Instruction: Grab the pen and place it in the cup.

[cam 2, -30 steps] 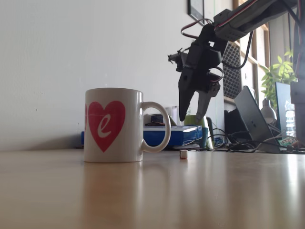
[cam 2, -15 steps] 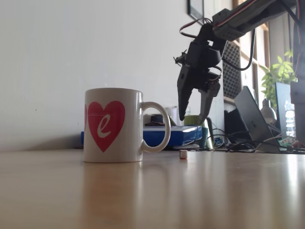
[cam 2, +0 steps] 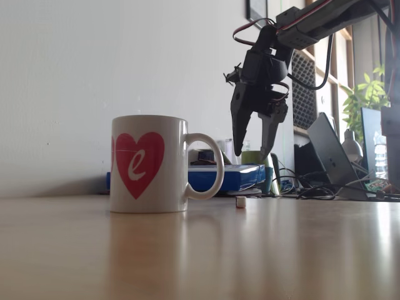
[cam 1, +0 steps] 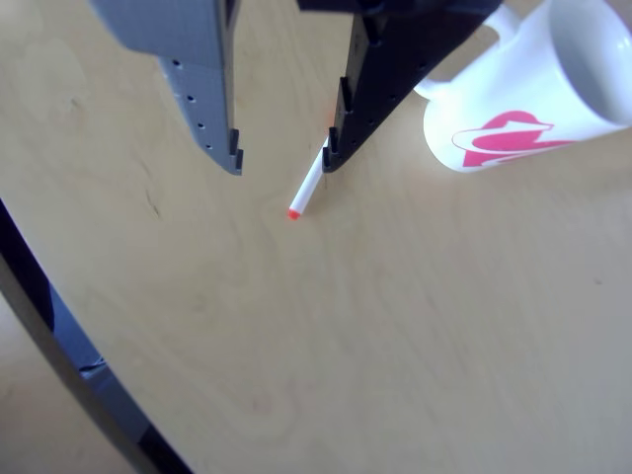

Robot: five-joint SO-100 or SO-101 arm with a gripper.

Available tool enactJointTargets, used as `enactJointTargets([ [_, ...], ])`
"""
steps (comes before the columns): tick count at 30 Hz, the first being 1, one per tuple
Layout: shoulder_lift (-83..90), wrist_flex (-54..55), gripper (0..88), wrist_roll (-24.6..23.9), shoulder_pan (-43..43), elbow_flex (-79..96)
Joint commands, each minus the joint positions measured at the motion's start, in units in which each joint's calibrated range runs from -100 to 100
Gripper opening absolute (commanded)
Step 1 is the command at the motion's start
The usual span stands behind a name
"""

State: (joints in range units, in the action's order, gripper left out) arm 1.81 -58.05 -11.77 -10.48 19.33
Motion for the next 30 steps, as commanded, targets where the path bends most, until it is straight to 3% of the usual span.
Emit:
enactJointTargets([
  [1, 1.4, 2.2, 21.5, -0.5, -0.4, -3.5],
  [5, 1.5, 8.1, 21.4, -3.6, 0.0, 0.4],
  [15, 2.3, 8.5, 21.2, -10.4, 0.7, 8.8],
  [30, 1.5, 13.8, 21.4, -13.3, 4.2, 9.9],
])
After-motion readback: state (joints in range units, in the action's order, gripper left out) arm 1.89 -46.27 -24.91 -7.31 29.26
